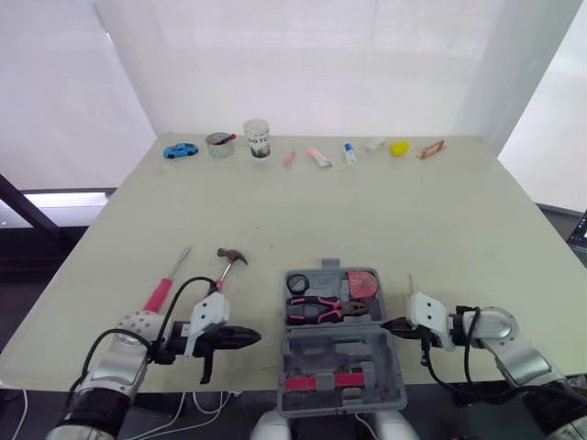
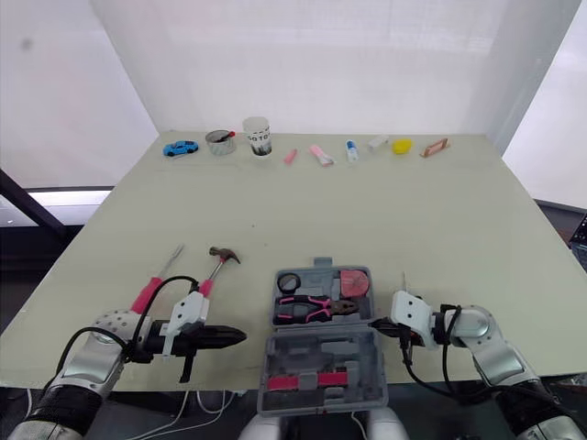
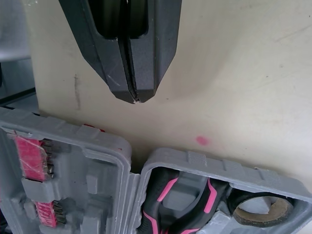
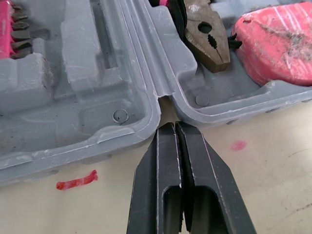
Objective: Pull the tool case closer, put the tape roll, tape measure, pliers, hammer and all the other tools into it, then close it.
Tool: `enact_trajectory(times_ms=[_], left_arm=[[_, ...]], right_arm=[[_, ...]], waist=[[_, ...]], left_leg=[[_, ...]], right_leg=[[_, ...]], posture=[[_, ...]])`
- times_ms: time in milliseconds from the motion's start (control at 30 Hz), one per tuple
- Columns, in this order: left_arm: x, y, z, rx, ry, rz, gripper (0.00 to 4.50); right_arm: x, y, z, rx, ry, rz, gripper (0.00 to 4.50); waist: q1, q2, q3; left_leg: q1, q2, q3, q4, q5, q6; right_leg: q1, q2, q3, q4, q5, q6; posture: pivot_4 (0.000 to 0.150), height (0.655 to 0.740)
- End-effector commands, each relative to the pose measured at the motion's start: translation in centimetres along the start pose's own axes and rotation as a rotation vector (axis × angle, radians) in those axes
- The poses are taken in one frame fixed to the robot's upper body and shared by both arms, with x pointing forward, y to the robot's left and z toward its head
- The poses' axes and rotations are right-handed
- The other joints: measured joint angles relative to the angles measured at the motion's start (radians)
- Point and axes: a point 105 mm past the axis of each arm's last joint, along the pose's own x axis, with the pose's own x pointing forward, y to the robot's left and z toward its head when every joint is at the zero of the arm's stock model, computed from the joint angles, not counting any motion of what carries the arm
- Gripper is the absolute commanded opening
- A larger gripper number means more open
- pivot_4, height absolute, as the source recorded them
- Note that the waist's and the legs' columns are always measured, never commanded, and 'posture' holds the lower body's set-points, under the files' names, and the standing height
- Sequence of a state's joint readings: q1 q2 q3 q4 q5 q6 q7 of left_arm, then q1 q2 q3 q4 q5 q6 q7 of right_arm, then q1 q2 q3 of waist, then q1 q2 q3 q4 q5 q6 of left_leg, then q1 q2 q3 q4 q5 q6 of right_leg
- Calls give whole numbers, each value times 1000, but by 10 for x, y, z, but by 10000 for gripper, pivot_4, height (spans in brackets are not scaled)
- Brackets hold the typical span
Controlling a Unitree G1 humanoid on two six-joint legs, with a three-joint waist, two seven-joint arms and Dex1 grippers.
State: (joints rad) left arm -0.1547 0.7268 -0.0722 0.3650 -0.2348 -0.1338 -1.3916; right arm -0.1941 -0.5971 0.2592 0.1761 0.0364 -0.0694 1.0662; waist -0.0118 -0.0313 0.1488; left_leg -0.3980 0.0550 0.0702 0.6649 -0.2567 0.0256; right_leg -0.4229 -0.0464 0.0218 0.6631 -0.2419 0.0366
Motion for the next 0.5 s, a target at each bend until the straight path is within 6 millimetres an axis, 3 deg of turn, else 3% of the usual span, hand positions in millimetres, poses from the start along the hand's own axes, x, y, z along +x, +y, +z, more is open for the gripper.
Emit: enact_trajectory(times_ms=[33,500], left_arm=[[4,0,4,32,-3,-27,0],[35,8,6,26,-7,-103,0]], right_arm=[[3,0,7,-40,-23,11,633],[6,2,6,-44,-22,16,633]], waist=[[-2,0,0],[-1,0,0]], left_leg=[[0,0,0,0,0,0],[0,0,-1,2,0,0]], right_leg=[[0,0,0,0,0,0],[2,1,-1,0,2,3]], posture=[[1500,7400],[1500,7400]])
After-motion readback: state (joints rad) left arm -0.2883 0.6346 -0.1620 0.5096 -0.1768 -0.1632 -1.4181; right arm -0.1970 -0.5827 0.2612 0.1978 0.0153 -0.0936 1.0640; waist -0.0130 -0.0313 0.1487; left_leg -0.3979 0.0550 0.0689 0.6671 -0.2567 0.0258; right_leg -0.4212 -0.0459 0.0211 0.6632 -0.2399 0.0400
